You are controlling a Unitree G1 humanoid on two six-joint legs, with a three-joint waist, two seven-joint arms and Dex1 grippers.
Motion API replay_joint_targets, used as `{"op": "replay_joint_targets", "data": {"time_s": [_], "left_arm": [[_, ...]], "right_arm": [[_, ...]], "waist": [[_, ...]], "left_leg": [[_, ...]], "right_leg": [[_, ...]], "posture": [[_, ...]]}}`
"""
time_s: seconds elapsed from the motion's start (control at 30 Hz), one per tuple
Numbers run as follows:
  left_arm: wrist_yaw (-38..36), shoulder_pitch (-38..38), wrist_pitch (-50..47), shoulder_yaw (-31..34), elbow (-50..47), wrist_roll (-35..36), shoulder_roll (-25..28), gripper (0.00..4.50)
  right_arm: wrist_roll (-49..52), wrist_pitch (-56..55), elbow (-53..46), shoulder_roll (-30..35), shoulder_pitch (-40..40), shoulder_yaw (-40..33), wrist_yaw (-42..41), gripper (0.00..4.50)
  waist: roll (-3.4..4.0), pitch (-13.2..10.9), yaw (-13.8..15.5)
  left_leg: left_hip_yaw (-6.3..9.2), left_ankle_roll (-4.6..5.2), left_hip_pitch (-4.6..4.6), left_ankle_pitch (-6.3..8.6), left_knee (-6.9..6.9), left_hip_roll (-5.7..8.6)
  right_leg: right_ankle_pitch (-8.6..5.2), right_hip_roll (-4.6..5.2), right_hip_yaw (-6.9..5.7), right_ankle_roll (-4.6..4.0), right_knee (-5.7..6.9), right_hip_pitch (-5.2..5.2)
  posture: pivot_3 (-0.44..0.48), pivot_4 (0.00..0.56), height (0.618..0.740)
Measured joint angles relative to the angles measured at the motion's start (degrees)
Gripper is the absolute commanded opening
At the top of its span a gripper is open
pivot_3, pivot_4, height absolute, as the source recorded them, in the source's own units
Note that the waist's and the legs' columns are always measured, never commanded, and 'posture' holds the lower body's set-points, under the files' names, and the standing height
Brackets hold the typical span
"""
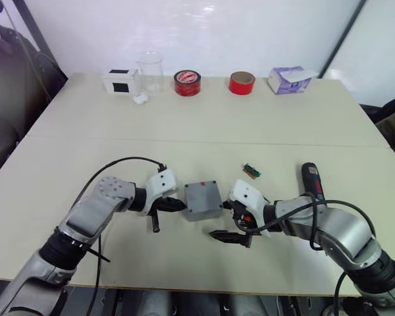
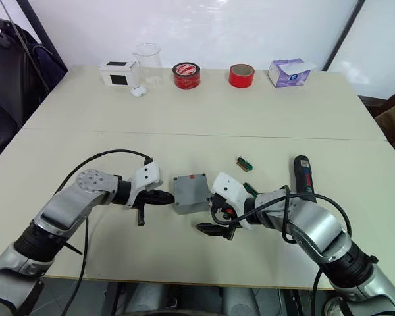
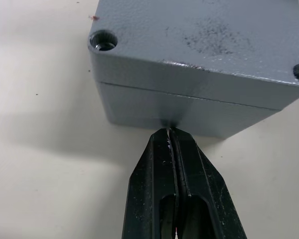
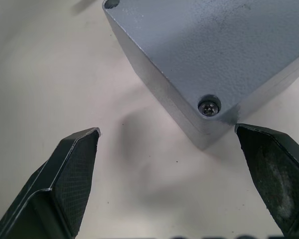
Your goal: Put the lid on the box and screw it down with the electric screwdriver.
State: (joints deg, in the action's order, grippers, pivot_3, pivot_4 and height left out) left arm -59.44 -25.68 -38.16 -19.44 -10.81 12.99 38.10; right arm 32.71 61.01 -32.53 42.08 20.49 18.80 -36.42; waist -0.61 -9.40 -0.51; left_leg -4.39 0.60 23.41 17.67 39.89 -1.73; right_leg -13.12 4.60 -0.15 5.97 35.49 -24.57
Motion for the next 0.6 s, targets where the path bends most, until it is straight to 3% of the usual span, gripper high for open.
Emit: {"op": "replay_joint_targets", "data": {"time_s": [0.6], "left_arm": [[-0.46, -0.84, 0.85, 0.44, 0.26, -0.45, 0.89, 0.0]], "right_arm": [[0.8, 1.09, -1.77, -0.22, -0.54, -2.17, -1.34, 4.46]], "waist": [[0.0, 0.0, 0.0]], "left_leg": [[0.0, 0.0, 0.01, 0.0, 0.01, 0.0]], "right_leg": [[0.0, 0.0, 0.0, 0.0, 0.0, 0.0]], "posture": [[0.0, 0.15, 0.74]]}}
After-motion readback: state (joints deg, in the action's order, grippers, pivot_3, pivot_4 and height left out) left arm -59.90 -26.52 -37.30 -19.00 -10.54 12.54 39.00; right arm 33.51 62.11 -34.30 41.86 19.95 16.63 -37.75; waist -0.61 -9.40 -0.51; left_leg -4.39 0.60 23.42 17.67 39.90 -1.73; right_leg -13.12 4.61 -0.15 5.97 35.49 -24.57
